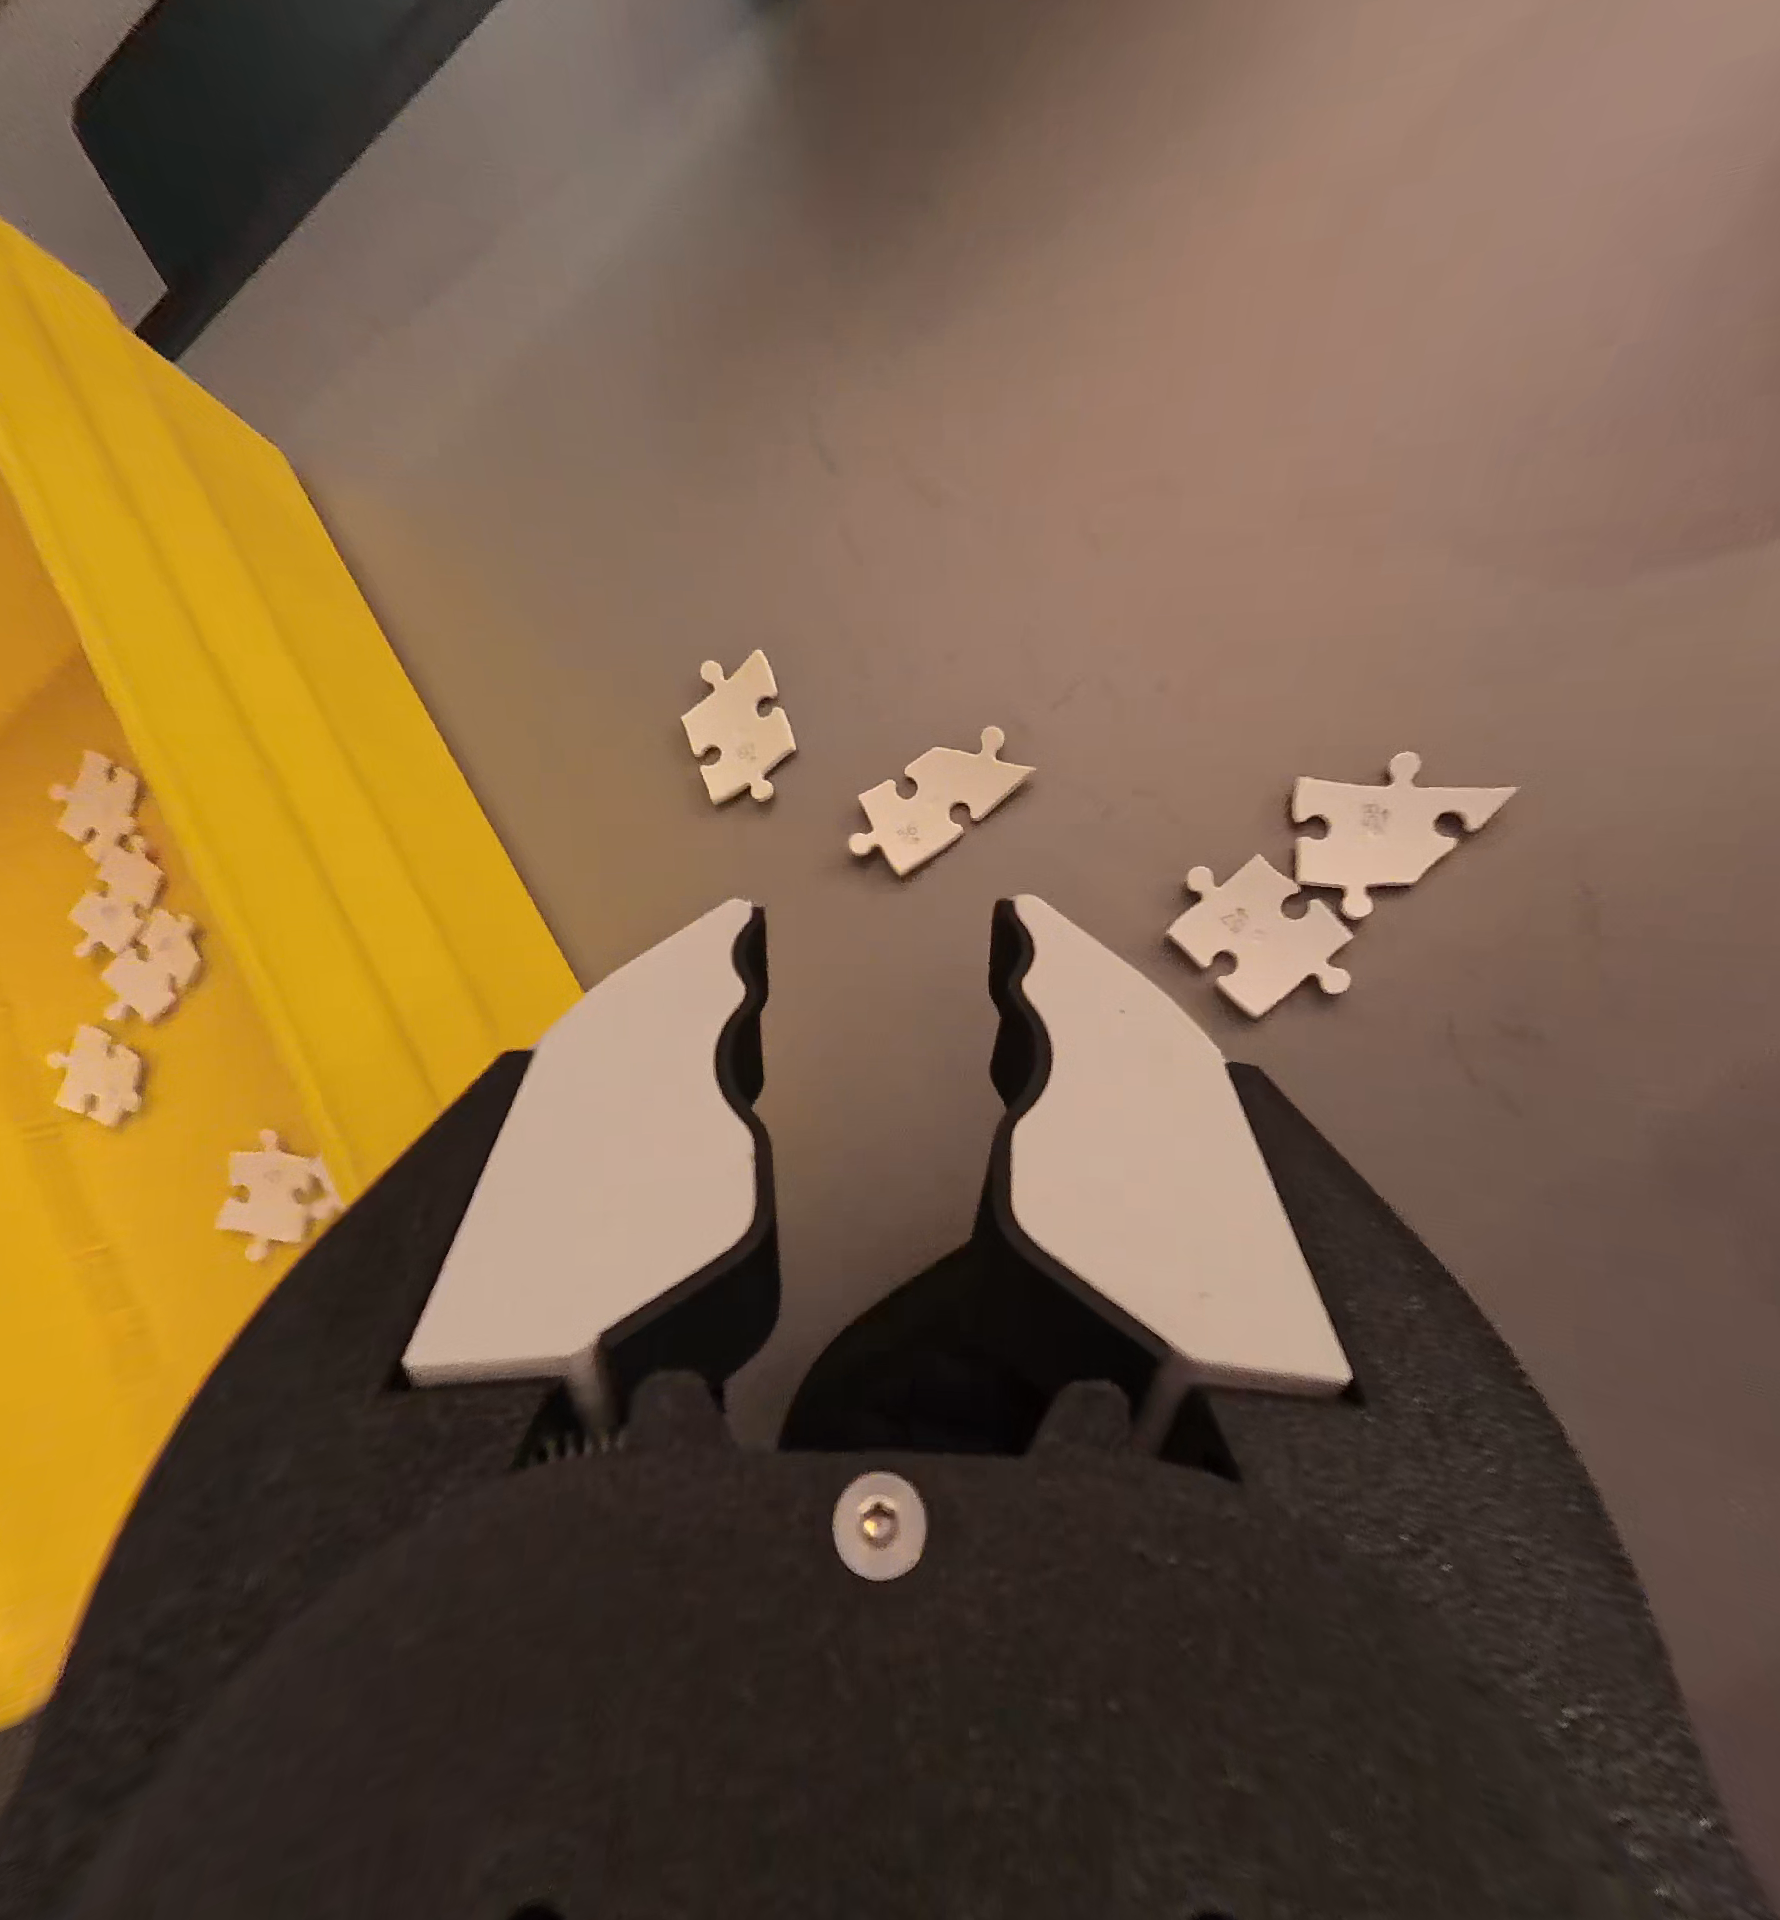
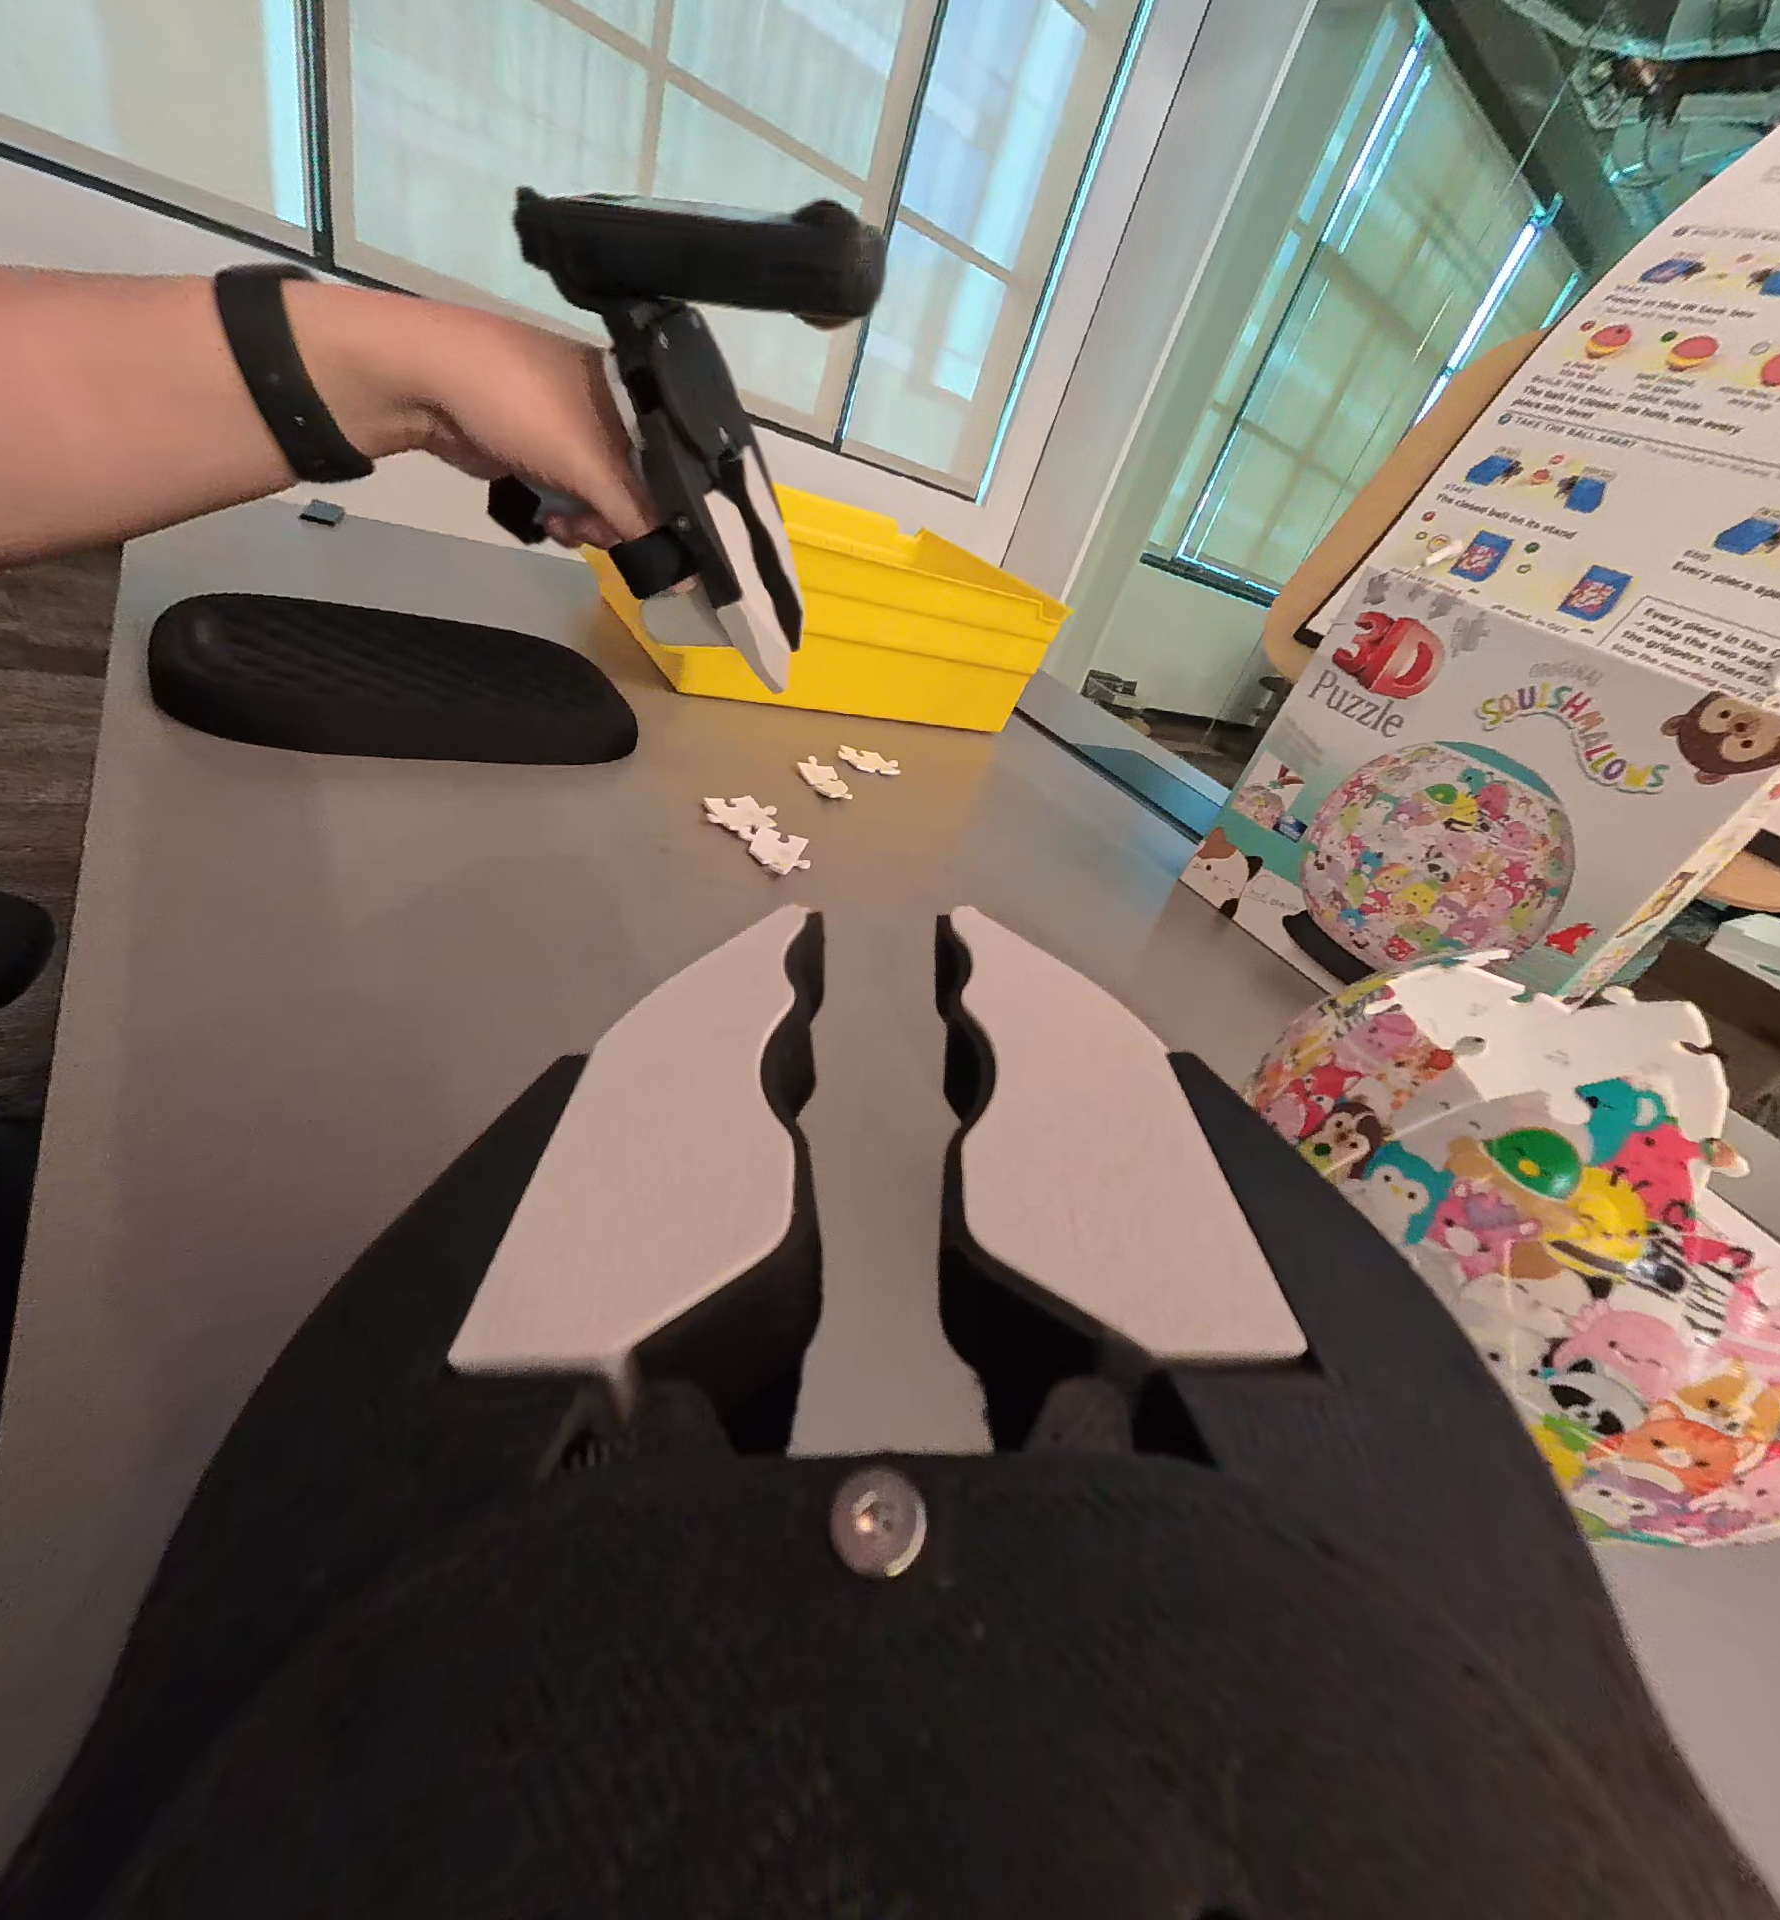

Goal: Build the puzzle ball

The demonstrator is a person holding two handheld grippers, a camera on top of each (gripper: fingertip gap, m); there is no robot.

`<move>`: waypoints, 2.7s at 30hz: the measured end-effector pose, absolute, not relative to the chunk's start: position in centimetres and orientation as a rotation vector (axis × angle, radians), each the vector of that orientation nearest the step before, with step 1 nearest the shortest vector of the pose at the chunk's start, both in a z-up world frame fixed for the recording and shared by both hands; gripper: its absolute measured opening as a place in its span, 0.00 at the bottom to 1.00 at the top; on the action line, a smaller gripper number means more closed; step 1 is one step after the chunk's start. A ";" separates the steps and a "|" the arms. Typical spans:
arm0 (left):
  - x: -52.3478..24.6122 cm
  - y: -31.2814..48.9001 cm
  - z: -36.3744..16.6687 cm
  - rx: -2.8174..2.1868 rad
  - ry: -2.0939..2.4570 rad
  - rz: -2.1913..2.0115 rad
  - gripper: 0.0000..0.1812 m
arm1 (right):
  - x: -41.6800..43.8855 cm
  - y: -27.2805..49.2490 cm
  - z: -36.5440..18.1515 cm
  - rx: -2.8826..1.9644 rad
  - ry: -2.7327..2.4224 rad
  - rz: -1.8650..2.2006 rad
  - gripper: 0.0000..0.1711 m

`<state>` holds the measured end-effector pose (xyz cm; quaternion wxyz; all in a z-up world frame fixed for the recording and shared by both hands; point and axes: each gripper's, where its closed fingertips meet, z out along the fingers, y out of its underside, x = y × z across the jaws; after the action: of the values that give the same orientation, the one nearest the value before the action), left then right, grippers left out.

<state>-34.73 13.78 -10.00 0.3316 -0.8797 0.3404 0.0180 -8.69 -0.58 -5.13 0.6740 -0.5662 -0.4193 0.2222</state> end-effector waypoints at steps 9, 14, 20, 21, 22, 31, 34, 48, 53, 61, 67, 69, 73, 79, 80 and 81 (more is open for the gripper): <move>-32.6 16.0 -12.9 -2.122 1.755 0.246 0.25 | -7.5 -0.5 -4.2 -1.262 -0.865 0.605 0.14; -33.2 16.3 -13.4 -2.165 2.049 0.268 0.23 | -7.7 -0.7 -4.3 -1.263 -0.884 0.604 0.14; -33.6 16.3 -14.9 -2.215 2.110 0.339 0.23 | -7.7 -0.8 -4.5 -1.270 -0.894 0.617 0.15; -33.7 16.3 -15.2 -2.226 2.120 0.338 0.21 | -7.8 -0.8 -4.5 -1.271 -0.897 0.626 0.15; -33.5 16.2 -15.3 -2.248 2.111 0.299 0.20 | -7.9 -0.8 -4.6 -1.276 -0.900 0.635 0.15; -33.5 15.2 -15.6 -2.468 2.128 0.119 0.12 | -8.2 -1.1 -5.2 -1.302 -0.936 0.659 0.17; -33.4 14.8 -15.4 -2.402 2.130 0.149 0.12 | -8.1 -1.2 -5.2 -1.304 -0.934 0.668 0.16; -22.4 8.9 -4.6 -1.452 1.950 0.258 0.12 | -16.5 4.6 -2.1 -1.696 -0.624 0.994 0.16; -20.5 7.3 -3.7 -1.323 1.992 0.303 0.12 | -18.3 6.2 -1.1 -1.834 -0.588 1.122 0.14; -19.9 6.4 -3.5 -1.272 2.022 0.356 0.12 | -19.1 6.1 -1.5 -1.987 -0.604 1.229 0.14; -19.5 5.6 -3.5 -1.265 2.029 0.351 0.12 | -19.0 5.9 -2.3 -2.036 -0.630 1.240 0.01; -19.3 5.4 -3.4 -1.262 2.018 0.357 0.12 | -18.7 5.8 -2.4 -2.039 -0.619 1.265 0.01; -18.9 5.2 -3.3 -1.252 2.013 0.362 0.12 | -18.3 5.5 -2.4 -2.043 -0.607 1.282 0.01; -18.3 4.9 -3.0 -1.271 1.979 0.347 0.12 | -17.6 5.1 -2.2 -2.057 -0.607 1.235 0.01; -18.3 5.0 -2.9 -1.280 1.966 0.343 0.12 | -17.4 5.0 -2.2 -2.058 -0.603 1.228 0.01; -18.2 5.1 -2.7 -1.291 1.944 0.345 0.12 | -17.2 4.9 -2.2 -2.064 -0.603 1.215 0.01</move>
<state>-18.25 5.09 -2.71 0.3812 -0.5060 0.7618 0.1353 -17.23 4.95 -2.18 0.3299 -0.7889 -0.2306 0.4643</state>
